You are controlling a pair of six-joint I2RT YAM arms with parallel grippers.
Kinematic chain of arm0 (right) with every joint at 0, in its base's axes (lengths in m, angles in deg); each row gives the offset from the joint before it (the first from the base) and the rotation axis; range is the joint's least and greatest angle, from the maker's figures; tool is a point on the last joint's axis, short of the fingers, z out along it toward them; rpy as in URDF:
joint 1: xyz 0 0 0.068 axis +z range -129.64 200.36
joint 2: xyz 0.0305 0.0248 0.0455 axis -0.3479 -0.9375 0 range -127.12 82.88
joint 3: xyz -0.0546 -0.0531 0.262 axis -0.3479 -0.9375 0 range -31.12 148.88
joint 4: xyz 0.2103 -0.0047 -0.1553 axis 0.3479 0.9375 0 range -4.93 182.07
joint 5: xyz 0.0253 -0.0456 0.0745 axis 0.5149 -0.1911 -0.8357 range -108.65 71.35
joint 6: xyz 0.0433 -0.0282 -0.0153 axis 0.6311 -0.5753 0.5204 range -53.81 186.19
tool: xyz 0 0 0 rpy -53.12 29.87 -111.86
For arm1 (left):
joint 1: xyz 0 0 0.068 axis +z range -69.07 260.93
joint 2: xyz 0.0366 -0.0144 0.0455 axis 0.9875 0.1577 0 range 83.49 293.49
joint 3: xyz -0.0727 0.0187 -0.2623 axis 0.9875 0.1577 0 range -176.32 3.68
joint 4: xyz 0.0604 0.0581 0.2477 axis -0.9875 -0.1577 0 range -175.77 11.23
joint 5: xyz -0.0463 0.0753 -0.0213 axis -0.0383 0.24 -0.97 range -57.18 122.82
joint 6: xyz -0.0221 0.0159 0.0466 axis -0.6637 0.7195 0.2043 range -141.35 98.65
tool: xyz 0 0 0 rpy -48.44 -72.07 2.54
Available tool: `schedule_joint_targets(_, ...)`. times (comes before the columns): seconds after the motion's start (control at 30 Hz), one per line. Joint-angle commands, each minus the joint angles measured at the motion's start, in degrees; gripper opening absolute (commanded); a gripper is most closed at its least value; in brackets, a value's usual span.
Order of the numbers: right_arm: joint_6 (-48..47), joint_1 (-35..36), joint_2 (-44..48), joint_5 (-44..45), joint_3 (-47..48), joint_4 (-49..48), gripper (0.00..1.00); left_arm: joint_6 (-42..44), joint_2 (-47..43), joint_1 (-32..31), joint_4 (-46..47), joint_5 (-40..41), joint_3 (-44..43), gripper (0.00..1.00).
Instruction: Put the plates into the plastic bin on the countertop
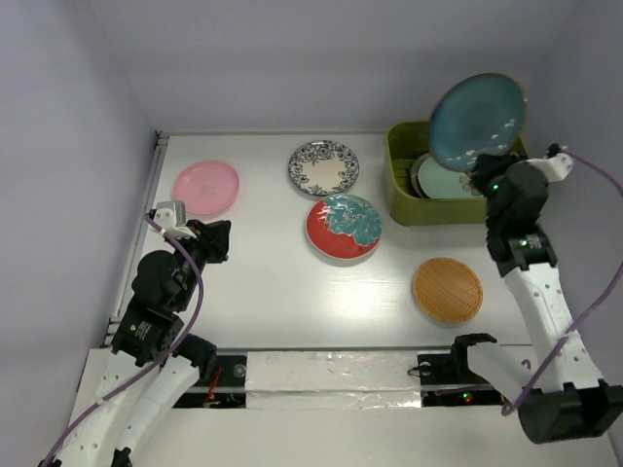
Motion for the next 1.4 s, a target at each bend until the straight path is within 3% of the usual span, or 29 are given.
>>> schedule_joint_targets(0.0,-6.2,-8.57,-4.48,-19.56,7.8,0.94,0.0,-0.19,-0.36,-0.32,1.86,0.49,-1.67,0.12)
schedule_joint_targets(0.03,-5.86,-13.64,-5.97,-22.82,8.85,1.56,0.0,-0.27,-0.54,-0.32,1.6,0.5,-1.67,0.12)
schedule_joint_targets(0.13,-6.47,-19.12,-13.08,-30.93,12.89,2.34,0.0,-0.45,-0.54,-0.32,1.6,0.76,-1.67,0.12)
schedule_joint_targets(0.3,-7.61,-22.3,-25.21,-36.38,18.7,3.77,0.0,-1.07,-0.54,-0.32,1.51,1.2,-1.59,0.14)
schedule_joint_targets(0.47,-7.34,-23.54,-31.37,-38.5,18.97,3.23,0.0,-1.33,-0.71,-0.32,1.25,1.37,-1.5,0.14)
schedule_joint_targets(0.67,-7.87,-23.54,-34.9,-32.98,16.16,3.23,0.01,-1.33,-0.71,-0.32,1.34,1.38,-1.5,0.14)
schedule_joint_targets(0.8,-8.93,-23.54,-36.92,-27.97,15.63,5.25,0.12,-1.33,-1.06,-0.32,1.16,1.2,-1.41,0.15)
schedule_joint_targets(0.83,-9.02,-23.54,-36.92,-27.0,15.11,5.17,0.25,-1.42,-1.24,-0.32,1.25,1.2,-1.32,0.15)
schedule_joint_targets(0.9,-9.72,-23.54,-36.57,-25.23,14.05,5.08,0.33,-1.42,-1.24,-0.32,1.34,0.85,-1.32,0.15)
schedule_joint_targets(0.93,-9.89,-23.54,-36.48,-24.45,13.87,5.52,0.44,-1.33,-1.07,-0.32,1.42,0.76,-1.24,0.15)
schedule_joint_targets(1.0,-10.51,-23.54,-35.44,-22.68,13.17,5.52,0.5,-1.33,-1.07,-0.32,1.51,0.5,-1.23,0.15)
schedule_joint_targets(1.03,-10.51,-23.54,-34.91,-22.33,12.99,5.78,0.61,-1.42,-1.07,-0.32,1.43,0.41,-1.23,0.15)
schedule_joint_targets(1.13,-10.6,-23.54,-31.66,-18.73,12.38,6.05,0.76,-1.33,-1.07,-0.32,1.51,0.23,-1.15,0.15)
schedule_joint_targets(1.37,-9.19,-23.54,-15.58,-19.24,6.85,3.85,0.8,-1.59,-1.33,-0.32,1.42,-0.12,-1.06,0.15)
